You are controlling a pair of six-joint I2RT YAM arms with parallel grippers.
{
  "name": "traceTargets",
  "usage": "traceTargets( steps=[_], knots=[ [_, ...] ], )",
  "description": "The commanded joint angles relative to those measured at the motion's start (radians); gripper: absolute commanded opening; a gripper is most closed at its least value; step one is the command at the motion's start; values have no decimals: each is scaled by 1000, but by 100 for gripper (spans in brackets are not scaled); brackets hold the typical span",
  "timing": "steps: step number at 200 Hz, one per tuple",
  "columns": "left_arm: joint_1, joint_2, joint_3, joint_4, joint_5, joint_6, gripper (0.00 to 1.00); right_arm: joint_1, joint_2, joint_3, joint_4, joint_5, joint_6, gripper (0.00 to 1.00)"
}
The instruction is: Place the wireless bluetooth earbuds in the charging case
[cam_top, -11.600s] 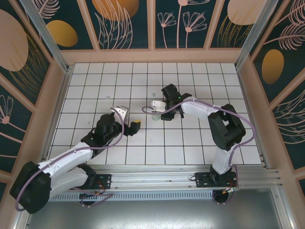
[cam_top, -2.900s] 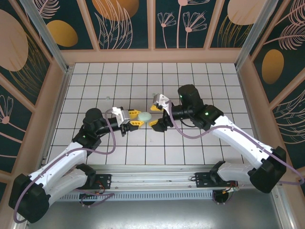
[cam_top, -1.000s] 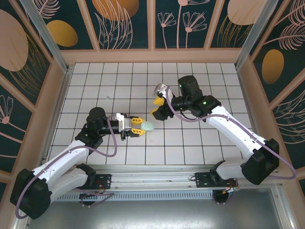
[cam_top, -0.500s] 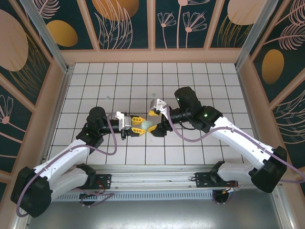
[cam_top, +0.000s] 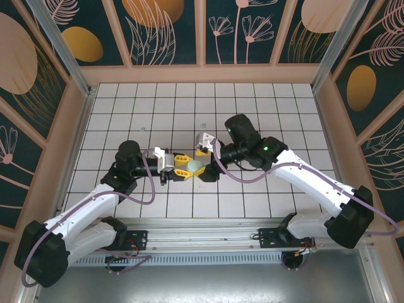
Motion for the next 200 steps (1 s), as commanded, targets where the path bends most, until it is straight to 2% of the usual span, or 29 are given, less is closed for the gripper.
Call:
traceTargets(
  steps=[1, 84, 121, 145, 182, 200],
  knots=[
    [0, -18, 32, 34, 30, -1, 0, 4, 21, 27, -47, -6, -43, 78],
    [0, -24, 34, 31, 39, -7, 0, 5, -23, 2, -81, -8, -87, 82],
    [-1, -25, 37, 33, 41, -15, 0, 4, -13, 7, -68, -1, -81, 79],
    [0, -24, 41, 40, 38, -27, 0, 4, 5, 31, -67, 2, -80, 69],
    [-1, -24, 60, -10, 14, -21, 0, 3, 20, 60, -37, -5, -38, 38],
    [0, -30, 55, -14, 3, -17, 0, 2, 14, 55, -11, -12, -25, 31]
  ],
)
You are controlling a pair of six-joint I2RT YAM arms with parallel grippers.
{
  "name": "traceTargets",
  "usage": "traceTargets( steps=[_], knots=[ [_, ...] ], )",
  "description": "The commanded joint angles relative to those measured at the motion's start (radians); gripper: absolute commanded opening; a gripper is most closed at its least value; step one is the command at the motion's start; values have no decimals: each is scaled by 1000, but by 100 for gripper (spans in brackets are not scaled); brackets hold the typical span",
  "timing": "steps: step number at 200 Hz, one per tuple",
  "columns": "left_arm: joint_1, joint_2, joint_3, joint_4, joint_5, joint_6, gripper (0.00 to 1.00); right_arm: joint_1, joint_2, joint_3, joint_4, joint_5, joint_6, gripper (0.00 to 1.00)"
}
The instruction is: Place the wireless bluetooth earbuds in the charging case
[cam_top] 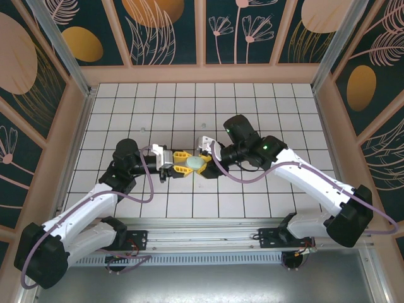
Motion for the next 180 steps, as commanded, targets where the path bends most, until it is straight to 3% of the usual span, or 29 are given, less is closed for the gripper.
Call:
traceTargets(
  steps=[1, 23, 65, 99, 180],
  knots=[
    [-9, -20, 26, -10, 27, 2, 0, -1, 6, 31, 69, -13, 27, 31],
    [-9, -28, 20, -11, 19, 4, 3, -1, -1, 18, 96, -13, 38, 27],
    [-9, -30, 20, 2, -10, -51, 33, 1, -8, 6, 116, 20, 44, 24],
    [-8, -26, 19, 39, -18, -129, 45, 5, -18, -1, 120, 44, 34, 24],
    [-7, -7, 26, -15, -26, -171, 57, 7, -46, -16, 114, 85, 0, 22]
  ],
)
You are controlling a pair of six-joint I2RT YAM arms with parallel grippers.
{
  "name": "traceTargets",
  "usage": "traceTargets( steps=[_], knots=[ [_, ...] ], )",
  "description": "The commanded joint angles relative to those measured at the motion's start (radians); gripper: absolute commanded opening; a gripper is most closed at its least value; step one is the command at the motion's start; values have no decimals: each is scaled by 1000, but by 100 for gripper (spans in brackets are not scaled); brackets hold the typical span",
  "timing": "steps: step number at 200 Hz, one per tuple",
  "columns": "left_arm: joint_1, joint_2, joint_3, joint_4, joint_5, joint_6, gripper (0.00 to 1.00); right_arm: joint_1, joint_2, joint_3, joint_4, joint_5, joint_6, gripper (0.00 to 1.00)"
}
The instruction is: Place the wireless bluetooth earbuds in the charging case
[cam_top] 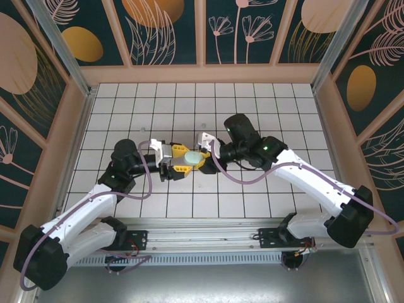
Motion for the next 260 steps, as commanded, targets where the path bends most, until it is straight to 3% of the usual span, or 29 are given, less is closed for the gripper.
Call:
traceTargets(
  steps=[1, 22, 65, 101, 130, 146, 169, 186, 260],
  knots=[
    [-6, 9, 25, -29, 32, -16, 57, 4, -37, -8, 42, 20, -17, 22],
    [-7, 17, 29, -33, 48, -13, 57, 3, -37, -5, 26, 9, -29, 22],
    [-7, 52, 59, -52, 84, 1, 44, 3, -33, -2, 18, -6, -36, 21],
    [-8, 75, 75, -60, 111, 11, 32, 3, -28, -1, 14, -3, -36, 21],
    [-8, 79, 77, -70, 120, 21, 16, 3, -33, -2, 13, 3, -34, 21],
    [-7, 75, 74, -70, 118, 23, 7, 2, -33, -2, 13, 13, -28, 29],
    [-7, 64, 65, -70, 106, 28, 4, -7, -48, -6, 29, 26, -1, 54],
    [-6, 53, 51, -63, 97, 24, 2, -27, -71, -15, 52, 8, 23, 64],
    [-4, 50, 42, -35, 103, 0, 1, -69, -93, -28, 86, -43, 64, 67]
  ],
)
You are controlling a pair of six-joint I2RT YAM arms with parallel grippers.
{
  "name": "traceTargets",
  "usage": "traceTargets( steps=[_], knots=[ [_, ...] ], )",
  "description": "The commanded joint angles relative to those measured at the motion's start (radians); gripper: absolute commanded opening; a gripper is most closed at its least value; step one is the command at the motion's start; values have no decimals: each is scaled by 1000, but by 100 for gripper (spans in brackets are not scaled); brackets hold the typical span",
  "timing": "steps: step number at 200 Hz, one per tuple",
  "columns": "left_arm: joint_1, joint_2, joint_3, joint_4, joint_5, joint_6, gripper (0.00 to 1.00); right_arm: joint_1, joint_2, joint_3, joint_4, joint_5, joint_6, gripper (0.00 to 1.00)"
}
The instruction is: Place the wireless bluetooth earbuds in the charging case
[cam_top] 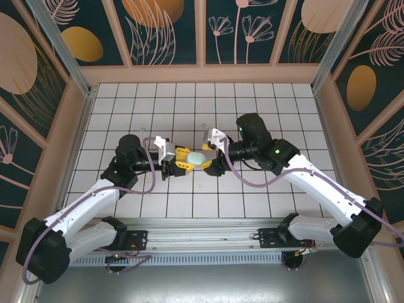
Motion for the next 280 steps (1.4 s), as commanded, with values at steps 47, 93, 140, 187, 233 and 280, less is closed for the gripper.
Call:
traceTargets(
  steps=[47, 93, 140, 187, 233, 280],
  knots=[
    [-3, -17, -4, -11, 51, 16, 0, -36, 36, 40, 40, -67, 57, 59],
    [-3, -26, -11, -23, 57, 26, 0, -78, 50, 57, 56, -14, 116, 62],
    [-2, -40, -17, -36, 34, 27, 0, -128, 48, 56, 88, 6, 183, 64],
    [-3, -49, -22, -25, 14, 7, 0, -145, 60, 58, 88, -11, 218, 65],
    [25, -12, -34, 38, 17, -55, 0, -178, -48, -15, 180, -66, 284, 68],
    [71, 30, -29, 113, -3, -108, 0, -261, -123, -105, 273, 35, 453, 73]
  ],
)
